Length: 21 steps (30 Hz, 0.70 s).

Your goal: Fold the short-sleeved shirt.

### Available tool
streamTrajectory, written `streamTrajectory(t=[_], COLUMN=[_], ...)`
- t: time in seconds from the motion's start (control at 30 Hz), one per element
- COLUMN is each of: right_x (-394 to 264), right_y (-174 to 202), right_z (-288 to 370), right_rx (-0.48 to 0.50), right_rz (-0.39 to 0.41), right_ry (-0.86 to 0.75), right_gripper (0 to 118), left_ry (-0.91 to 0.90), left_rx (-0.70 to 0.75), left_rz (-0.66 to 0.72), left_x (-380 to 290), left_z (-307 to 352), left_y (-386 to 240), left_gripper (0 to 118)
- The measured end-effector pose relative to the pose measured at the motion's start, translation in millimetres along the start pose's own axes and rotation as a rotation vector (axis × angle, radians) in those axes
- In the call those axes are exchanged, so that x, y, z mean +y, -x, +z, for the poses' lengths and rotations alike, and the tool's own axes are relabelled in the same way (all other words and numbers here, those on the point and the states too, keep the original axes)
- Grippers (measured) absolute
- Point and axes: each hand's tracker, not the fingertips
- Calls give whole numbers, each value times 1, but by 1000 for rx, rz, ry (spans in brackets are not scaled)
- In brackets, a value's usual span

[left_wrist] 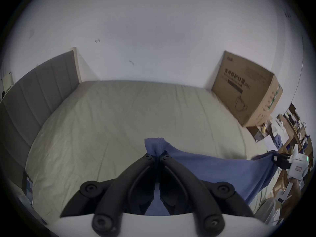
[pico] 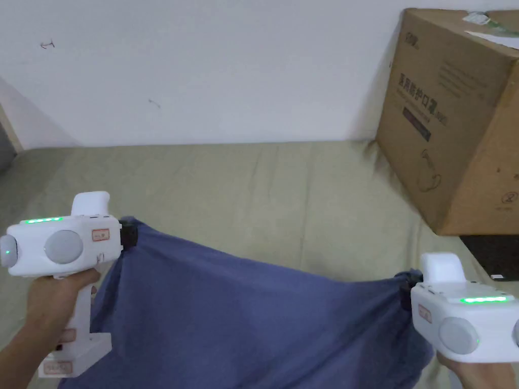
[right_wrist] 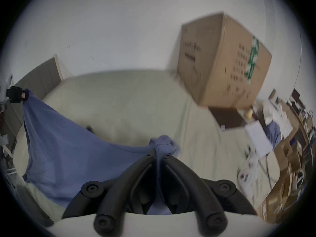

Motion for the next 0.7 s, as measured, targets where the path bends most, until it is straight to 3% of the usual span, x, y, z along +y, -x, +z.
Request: streamTrajectory(t=[0.17,0.33,0.53,0.7], right_x=[85,169,255,307], right_y=[8,6,7,11], right_z=[20,32,34,28], right_rx=[28,143,200,187], right_rz=[12,-72,-111,-45], right_ry=[-166,-348,-470,-557], right_gripper=[2,2,2,2], left_ry=[-115,-246,-367,-439], left_rx=[53,88,122,143], left_rz=[-8,0,0,4], left_x=[57,123,189,236], left_z=[42,77,99,96], left_y=[20,35,36,37], left_gripper=[3,3,3,3])
